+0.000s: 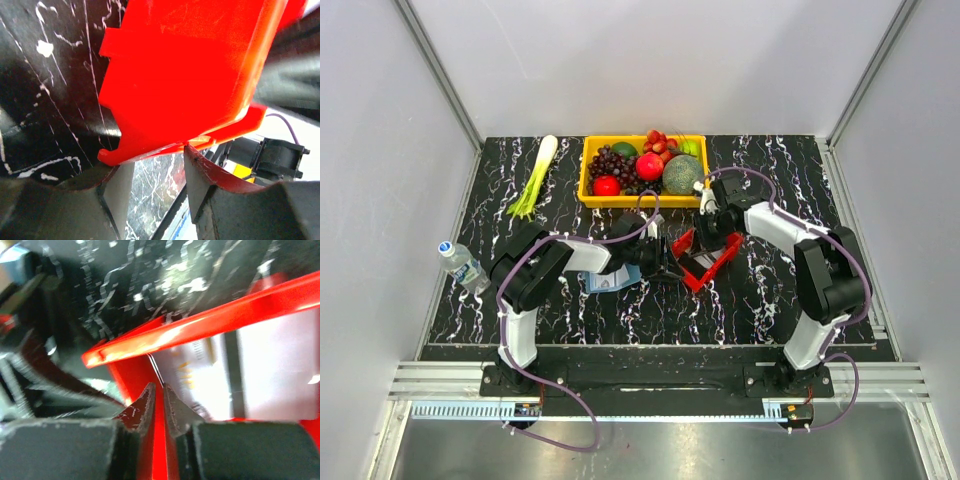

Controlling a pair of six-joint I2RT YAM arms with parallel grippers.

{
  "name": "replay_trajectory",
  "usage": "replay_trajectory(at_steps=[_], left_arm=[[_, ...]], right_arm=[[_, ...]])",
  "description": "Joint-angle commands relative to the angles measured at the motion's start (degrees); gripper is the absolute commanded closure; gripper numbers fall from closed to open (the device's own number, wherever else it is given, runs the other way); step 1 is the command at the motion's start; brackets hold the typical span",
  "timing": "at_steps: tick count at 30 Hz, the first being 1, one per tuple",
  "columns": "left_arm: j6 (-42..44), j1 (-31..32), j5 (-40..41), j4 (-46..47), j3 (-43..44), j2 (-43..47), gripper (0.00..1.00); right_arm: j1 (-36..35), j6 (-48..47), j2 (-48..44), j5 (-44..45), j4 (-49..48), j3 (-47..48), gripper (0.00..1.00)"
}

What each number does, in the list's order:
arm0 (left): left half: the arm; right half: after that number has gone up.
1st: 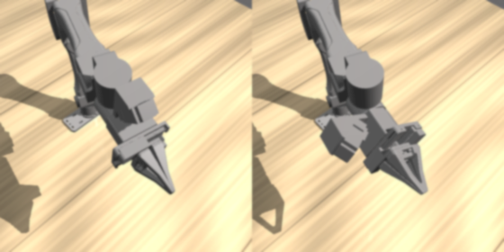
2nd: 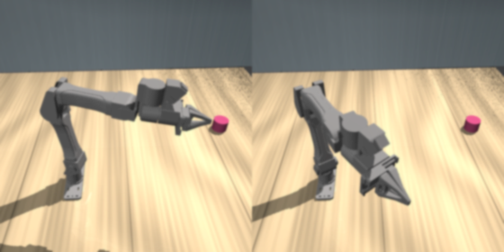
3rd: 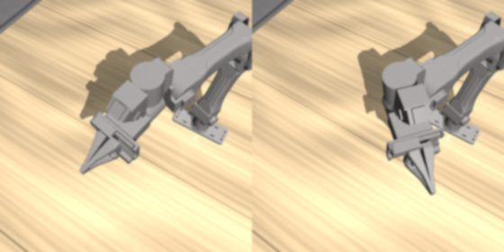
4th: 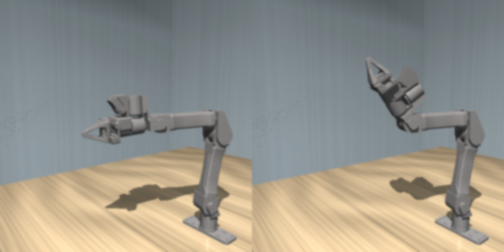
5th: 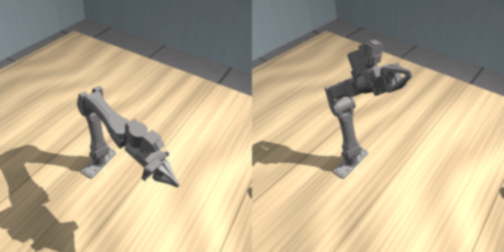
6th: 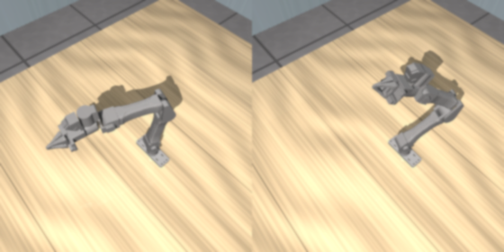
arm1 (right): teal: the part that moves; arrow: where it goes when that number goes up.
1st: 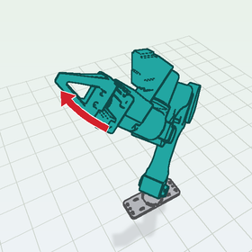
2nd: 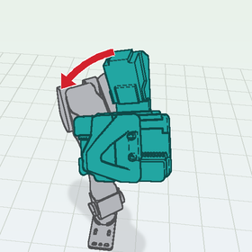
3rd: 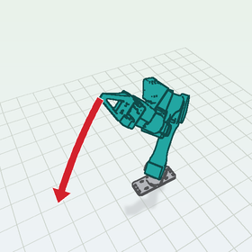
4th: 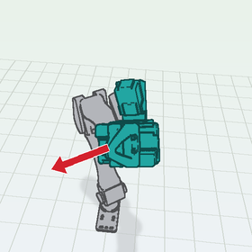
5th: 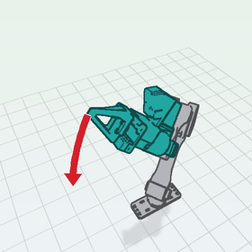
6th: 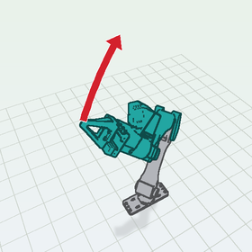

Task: Put the credit cards into the card holder
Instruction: Pick up the credit card from the storage box.

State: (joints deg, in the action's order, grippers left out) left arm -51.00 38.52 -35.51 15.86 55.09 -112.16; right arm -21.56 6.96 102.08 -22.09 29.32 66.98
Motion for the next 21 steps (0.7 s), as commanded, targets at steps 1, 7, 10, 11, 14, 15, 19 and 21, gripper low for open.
replay_trajectory(at_steps=[1, 7, 10, 11, 14, 15, 19, 21], left_arm=[[0.82, -0.82, 7.65, 4.88, 3.09, 0.71, 0.53], [0.73, -0.99, 8.26, 5.24, 2.83, 1.15, 0.53], [0.73, -1.26, 8.26, 5.24, 2.48, 1.42, 0.53], [0.73, -1.26, 8.43, 5.24, 2.48, 1.59, 0.53], [0.73, -1.35, 8.70, 5.41, 2.04, 1.94, 0.53], [0.64, -1.35, 8.61, 5.41, 2.04, 1.77, 0.53], [0.47, -1.35, 8.79, 5.94, 1.69, 1.77, 0.53], [0.47, -1.35, 8.88, 5.85, 1.77, 1.68, 0.53]], right_arm=[[-2.70, 1.74, -3.64, -14.21, 6.19, -2.20, 0.87], [-2.70, 1.48, -2.51, -15.79, 5.66, -3.43, 0.92], [-2.70, 2.09, -2.68, -9.49, 5.75, -3.52, 0.87], [-2.70, 2.09, -2.85, -7.20, 5.83, -3.52, 0.86], [-2.78, 2.35, -5.74, -6.39, 4.26, -3.44, 0.83], [-2.61, 2.62, -6.80, -6.48, 3.91, -3.09, 0.83], [-2.43, 5.34, -11.20, 3.94, 1.27, -1.51, 0.70], [-1.73, 5.60, -10.68, 10.98, 1.26, 0.51, 0.63]])
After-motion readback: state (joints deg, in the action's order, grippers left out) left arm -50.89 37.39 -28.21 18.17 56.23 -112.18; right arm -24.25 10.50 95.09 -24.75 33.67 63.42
